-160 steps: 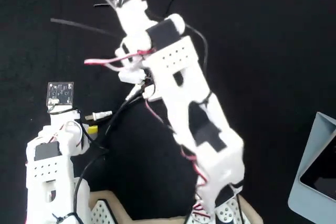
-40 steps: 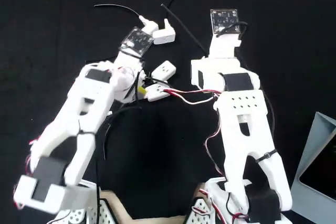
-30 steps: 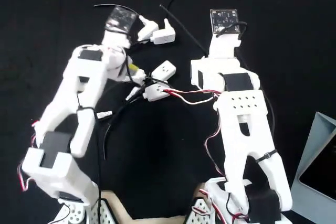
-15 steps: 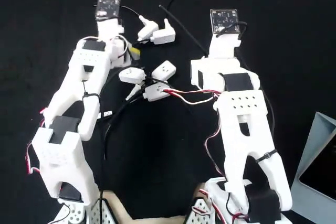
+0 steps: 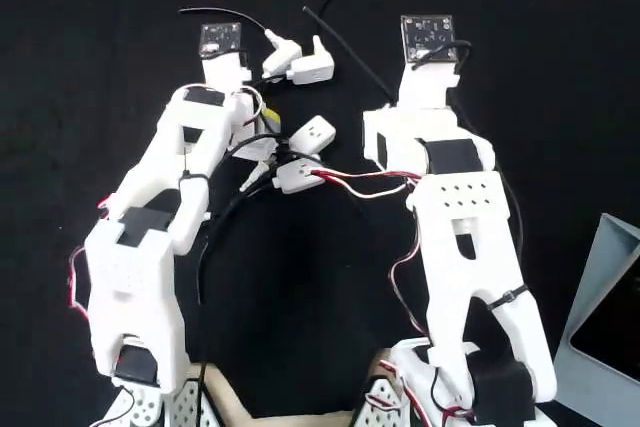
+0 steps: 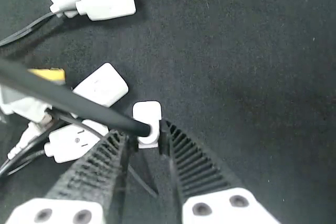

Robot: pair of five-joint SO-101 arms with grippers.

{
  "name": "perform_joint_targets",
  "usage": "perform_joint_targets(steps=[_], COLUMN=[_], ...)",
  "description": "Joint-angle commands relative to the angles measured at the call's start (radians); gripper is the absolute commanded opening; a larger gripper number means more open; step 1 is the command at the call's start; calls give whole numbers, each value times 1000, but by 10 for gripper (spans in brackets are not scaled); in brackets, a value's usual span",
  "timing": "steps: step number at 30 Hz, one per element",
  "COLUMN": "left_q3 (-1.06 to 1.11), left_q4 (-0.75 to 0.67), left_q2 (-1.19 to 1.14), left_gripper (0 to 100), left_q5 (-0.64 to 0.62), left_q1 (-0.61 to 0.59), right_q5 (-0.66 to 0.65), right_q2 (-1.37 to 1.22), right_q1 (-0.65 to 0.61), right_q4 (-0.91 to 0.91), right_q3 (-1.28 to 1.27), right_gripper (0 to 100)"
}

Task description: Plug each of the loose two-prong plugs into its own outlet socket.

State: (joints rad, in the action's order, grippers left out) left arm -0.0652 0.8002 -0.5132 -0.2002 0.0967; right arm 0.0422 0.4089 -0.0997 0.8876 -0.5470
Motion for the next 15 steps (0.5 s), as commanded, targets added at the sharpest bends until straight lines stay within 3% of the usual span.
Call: perform_joint_targets(steps=[1, 4, 8, 13, 15], left_q3=[-90, -84, -102, -196, -248], left_q4=[9, 9, 64, 256, 356], left_q2=[-52, -68, -68, -68, -68], left_gripper=[296, 285, 170, 23, 39], left_q5=[11, 92, 199, 361, 388], left_q1=[18, 10, -15, -25, -25], right_q5=[-12, -12, -12, -12, -12], right_q2=[22, 22, 22, 22, 22], right_q1=[8, 8, 8, 8, 8], right_q4=[-23, -23, -23, -23, -23], right_q3=[18, 18, 18, 19, 19], right_gripper=[11, 11, 11, 11, 11])
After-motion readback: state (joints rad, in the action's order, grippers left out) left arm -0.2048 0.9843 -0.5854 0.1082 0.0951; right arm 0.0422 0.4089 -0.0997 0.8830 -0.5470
